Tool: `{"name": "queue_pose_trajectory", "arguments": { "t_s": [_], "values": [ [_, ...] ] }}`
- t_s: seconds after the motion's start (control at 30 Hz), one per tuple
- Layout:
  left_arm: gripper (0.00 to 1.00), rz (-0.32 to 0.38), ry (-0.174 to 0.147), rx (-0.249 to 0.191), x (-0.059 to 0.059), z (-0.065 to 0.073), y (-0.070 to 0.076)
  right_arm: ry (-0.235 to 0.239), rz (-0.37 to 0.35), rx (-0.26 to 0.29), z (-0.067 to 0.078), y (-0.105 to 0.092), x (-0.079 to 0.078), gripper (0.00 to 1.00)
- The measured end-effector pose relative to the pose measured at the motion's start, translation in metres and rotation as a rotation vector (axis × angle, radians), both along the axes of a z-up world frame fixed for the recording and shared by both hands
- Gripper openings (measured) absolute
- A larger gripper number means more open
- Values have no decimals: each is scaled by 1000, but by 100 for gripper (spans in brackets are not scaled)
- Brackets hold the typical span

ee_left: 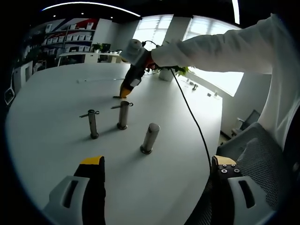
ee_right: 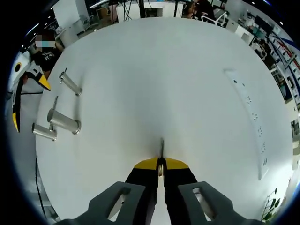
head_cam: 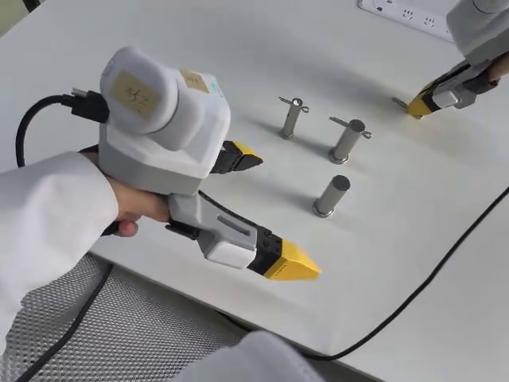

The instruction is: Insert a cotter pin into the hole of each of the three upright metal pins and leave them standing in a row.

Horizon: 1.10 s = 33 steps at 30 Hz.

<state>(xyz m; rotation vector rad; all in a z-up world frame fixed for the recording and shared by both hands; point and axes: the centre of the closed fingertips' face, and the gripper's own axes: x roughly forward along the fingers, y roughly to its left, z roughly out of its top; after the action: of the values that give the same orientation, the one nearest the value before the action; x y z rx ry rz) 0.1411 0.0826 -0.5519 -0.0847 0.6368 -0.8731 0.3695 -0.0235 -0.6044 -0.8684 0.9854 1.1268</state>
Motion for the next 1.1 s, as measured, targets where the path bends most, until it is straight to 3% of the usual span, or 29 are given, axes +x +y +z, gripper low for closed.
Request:
{"name": "queue_pose_trajectory", "arguments": {
  "t_s": [0.13, 0.33, 0.47, 0.73, 0.9, 1.1],
  "values": [
    [93, 19, 8, -21, 3, 3, 4, -18, 25, -17, -2, 0, 3, 0],
    [91, 12, 14, -19, 1, 4, 3, -26, 62, -47, -1, 0, 4, 0],
    [90, 10, 20, -18, 0, 4, 2, -29, 62, -33, 7, 0, 2, 0],
    [88, 13, 13, -24, -1, 8, -1, -84, 94, 42, 35, 2, -15, 0],
    [77, 24, -13, -61, 3, 18, -3, -126, 121, 75, 52, -2, -34, 0],
    [64, 31, -23, -102, 11, 32, -3, -202, 146, 168, 75, -3, -56, 0]
  ]
}}
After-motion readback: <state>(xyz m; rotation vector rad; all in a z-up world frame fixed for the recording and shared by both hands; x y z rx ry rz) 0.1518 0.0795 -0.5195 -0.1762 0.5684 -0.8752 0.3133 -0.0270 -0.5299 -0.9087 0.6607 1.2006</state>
